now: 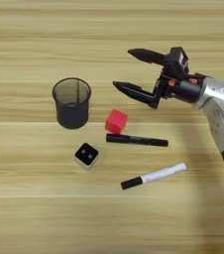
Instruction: Move the objects on the table
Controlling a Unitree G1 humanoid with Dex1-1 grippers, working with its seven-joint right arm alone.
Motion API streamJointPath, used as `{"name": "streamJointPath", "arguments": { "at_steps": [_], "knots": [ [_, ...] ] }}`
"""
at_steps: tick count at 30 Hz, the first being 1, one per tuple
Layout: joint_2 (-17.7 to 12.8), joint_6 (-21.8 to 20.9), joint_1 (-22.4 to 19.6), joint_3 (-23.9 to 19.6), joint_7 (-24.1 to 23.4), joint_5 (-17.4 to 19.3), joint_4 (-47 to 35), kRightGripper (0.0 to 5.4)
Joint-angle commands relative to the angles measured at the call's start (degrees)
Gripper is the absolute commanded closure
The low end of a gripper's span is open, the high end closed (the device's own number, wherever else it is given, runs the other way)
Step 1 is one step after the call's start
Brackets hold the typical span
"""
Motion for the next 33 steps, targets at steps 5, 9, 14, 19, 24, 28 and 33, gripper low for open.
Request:
{"name": "streamJointPath", "arguments": {
  "at_steps": [5, 9, 14, 19, 24, 28, 33],
  "knots": [
    [-1.7, 1.5, -4.3, -0.7, -2.4, 0.4, -4.8, 0.07],
    [-2.2, 2.3, -4.1, -1.4, -1.9, 1.2, -5.4, 0.07],
    [-2.1, 4.9, -3.0, -1.2, -3.0, 1.8, -9.1, 0.07],
    [-1.5, 7.7, -1.1, -0.8, -4.7, 2.3, -12.9, 0.07],
    [0.7, 10.4, 1.9, -1.2, -9.9, 2.8, -16.1, 0.07],
    [2.5, 9.6, 4.0, -1.4, -13.0, 3.0, -18.1, 0.07],
    [5.6, 9.1, 5.4, -0.8, -19.0, 1.7, -20.6, 0.07]
  ]
}}
